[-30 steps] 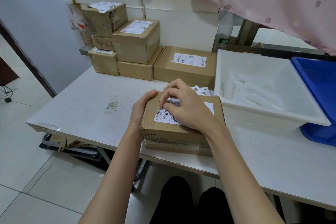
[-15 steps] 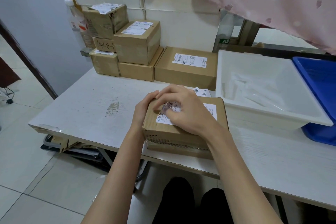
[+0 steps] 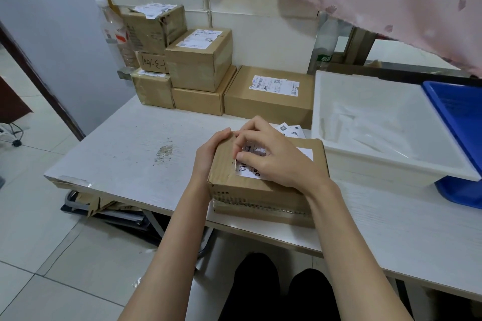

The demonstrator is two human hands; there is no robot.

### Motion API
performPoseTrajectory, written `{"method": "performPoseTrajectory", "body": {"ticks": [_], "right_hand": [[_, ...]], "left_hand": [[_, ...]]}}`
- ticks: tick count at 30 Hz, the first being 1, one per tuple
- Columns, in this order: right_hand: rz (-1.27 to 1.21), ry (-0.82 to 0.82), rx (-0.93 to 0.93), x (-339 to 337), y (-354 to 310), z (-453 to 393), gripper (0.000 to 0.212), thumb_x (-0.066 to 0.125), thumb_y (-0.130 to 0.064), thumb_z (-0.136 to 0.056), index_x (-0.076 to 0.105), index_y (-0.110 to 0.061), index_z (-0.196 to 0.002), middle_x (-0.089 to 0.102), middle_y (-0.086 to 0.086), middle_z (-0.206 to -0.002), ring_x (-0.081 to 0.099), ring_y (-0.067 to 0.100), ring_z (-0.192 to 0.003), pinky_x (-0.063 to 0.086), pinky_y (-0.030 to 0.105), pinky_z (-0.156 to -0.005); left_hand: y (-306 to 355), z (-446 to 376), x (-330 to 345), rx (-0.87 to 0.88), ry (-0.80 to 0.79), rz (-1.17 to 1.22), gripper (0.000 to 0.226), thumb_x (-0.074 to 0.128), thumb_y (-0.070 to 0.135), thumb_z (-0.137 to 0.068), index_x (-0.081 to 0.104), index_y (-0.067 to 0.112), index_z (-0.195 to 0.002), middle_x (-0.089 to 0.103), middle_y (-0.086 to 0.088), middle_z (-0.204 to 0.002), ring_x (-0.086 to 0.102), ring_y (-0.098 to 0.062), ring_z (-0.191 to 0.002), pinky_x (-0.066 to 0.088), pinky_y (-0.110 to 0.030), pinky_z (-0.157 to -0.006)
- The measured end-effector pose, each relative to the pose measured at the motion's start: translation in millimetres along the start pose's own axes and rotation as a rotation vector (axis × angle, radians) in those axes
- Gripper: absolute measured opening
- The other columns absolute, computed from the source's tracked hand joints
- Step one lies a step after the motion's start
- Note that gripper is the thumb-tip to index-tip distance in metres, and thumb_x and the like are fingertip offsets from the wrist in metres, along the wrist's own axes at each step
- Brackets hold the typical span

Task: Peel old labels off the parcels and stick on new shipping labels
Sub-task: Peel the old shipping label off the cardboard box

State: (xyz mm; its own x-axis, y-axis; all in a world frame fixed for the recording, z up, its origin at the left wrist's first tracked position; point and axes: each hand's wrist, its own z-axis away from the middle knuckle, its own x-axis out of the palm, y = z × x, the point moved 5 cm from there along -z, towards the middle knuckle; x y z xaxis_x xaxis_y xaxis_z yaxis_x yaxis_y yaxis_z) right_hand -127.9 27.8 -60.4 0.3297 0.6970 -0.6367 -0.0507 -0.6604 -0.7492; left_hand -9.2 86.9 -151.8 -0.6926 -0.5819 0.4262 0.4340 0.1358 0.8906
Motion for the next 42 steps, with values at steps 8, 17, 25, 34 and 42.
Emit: {"method": "performPoseTrajectory", "body": {"ticks": [8, 17, 25, 34, 42], "right_hand": [[0.373, 0.476, -0.022, -25, -18, 11, 0.013, 0.065, -0.029, -0.08, 0.059, -0.025, -0.07, 0.048, -0.009, -0.067, 0.049, 0.011, -0.066, 0.041, 0.036, -0.084], [0.204, 0.257, 0.165, 4, -9, 13, 0.032, 0.074, -0.037, -0.068, 0.05, -0.018, -0.059, 0.045, -0.01, -0.05, 0.045, 0.009, -0.055, 0.033, 0.024, -0.064], [0.03, 0.247, 0.215, 2, 6, 11, 0.019, 0.067, -0.016, -0.076, 0.059, -0.02, -0.059, 0.054, -0.007, -0.053, 0.047, 0.008, -0.055, 0.043, 0.029, -0.061], [-0.059, 0.336, 0.197, -6, 8, 11, 0.034, 0.069, -0.044, -0.083, 0.059, -0.017, -0.065, 0.052, -0.011, -0.054, 0.046, 0.004, -0.054, 0.043, 0.029, -0.061], [0.015, 0.305, 0.227, -2, 8, 11, 0.025, 0.067, -0.015, -0.075, 0.053, -0.023, -0.056, 0.049, -0.014, -0.046, 0.045, 0.004, -0.051, 0.036, 0.02, -0.056]], "left_hand": [[-1, 3, 1, -0.032, 0.067, -0.015, 0.039, 0.076, 0.043, -0.065, 0.064, 0.011, -0.083, 0.061, -0.005, -0.071, 0.059, -0.021, -0.063, 0.045, -0.032, -0.061], [1, 5, 1, -0.02, 0.088, -0.021, 0.032, 0.075, 0.042, -0.069, 0.063, 0.013, -0.077, 0.061, -0.007, -0.074, 0.058, -0.022, -0.067, 0.045, -0.033, -0.064], [-1, 5, 0, -0.034, 0.113, -0.047, 0.029, 0.074, 0.045, -0.067, 0.069, 0.016, -0.075, 0.065, -0.005, -0.076, 0.062, -0.022, -0.066, 0.048, -0.034, -0.064], [-3, 6, 3, -0.037, 0.104, -0.018, 0.03, 0.07, 0.042, -0.077, 0.065, 0.012, -0.079, 0.062, -0.005, -0.073, 0.061, -0.02, -0.063, 0.047, -0.031, -0.061], [-4, 6, 1, -0.061, 0.139, -0.026, 0.051, 0.078, 0.049, -0.06, 0.067, 0.011, -0.092, 0.065, -0.009, -0.086, 0.061, -0.026, -0.076, 0.046, -0.038, -0.071]]}}
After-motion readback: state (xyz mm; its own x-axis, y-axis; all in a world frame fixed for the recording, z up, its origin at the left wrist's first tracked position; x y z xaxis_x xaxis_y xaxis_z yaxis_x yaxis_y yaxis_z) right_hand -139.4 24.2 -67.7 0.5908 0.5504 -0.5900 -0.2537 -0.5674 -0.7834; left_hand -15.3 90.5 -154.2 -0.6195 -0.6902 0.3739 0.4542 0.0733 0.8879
